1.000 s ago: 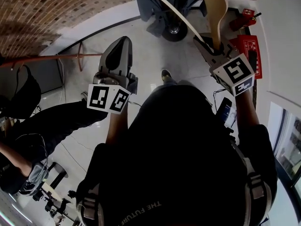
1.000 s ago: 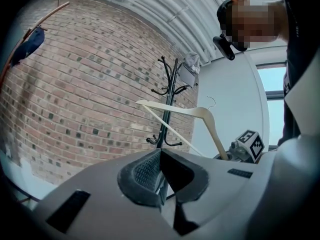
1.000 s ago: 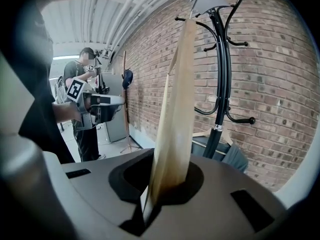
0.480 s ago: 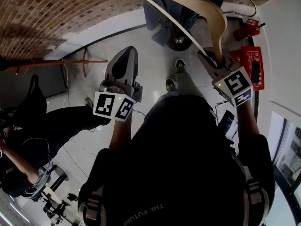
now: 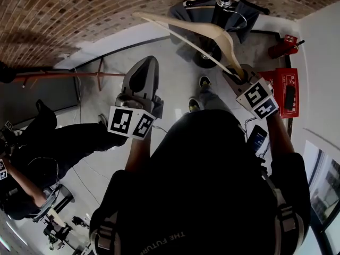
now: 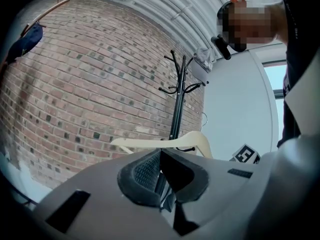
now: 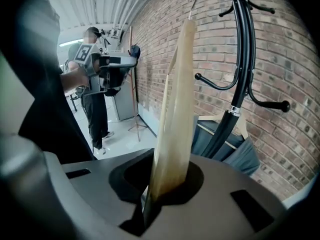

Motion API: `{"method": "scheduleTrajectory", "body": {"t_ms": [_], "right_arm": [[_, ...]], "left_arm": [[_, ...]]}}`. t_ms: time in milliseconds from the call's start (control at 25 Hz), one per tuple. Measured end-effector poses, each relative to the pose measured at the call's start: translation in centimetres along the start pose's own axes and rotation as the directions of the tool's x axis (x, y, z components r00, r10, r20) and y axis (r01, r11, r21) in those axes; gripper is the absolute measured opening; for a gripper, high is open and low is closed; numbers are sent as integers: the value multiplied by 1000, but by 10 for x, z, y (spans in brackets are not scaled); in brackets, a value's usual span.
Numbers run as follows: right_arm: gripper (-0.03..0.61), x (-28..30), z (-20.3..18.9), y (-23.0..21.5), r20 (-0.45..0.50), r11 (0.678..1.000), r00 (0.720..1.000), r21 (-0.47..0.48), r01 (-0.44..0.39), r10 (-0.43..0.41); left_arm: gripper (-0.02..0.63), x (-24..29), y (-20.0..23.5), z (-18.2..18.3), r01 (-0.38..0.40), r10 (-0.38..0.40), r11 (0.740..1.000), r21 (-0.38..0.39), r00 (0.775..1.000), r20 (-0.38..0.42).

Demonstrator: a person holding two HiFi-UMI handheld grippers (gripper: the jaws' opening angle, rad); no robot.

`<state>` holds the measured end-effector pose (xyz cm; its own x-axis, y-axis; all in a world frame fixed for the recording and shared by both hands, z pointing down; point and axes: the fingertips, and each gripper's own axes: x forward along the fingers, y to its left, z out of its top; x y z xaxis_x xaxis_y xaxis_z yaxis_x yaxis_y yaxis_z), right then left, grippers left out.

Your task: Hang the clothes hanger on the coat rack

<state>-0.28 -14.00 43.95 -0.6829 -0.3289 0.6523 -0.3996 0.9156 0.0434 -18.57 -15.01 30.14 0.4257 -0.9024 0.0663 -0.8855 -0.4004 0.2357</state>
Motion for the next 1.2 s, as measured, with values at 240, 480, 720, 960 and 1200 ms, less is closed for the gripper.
{"method": "scheduleTrajectory", "body": {"t_ms": [240,480,720,960,1200], "right_arm": [[29,26,-21,-33,-106,997,994,-63,-40,33],[29,43,-40,-60,-185,993,980,-74,-91,76],[29,57,-53,-82,-222,992,969,-48,-120,106],[29,67,-70,-100,-277,993,954,-10,-121,114],[29,73,-83,-111,-320,991,939,-5,-133,125]], "left_arm": [[14,27,16,6,-30,30,1000,-4,1000,4],[14,57,27,6,-48,48,999,-13,999,-7],[14,82,35,5,-57,56,998,-14,998,-14],[14,99,41,4,-62,62,998,-13,998,-24],[14,112,44,3,-65,65,998,-13,998,-26]]}}
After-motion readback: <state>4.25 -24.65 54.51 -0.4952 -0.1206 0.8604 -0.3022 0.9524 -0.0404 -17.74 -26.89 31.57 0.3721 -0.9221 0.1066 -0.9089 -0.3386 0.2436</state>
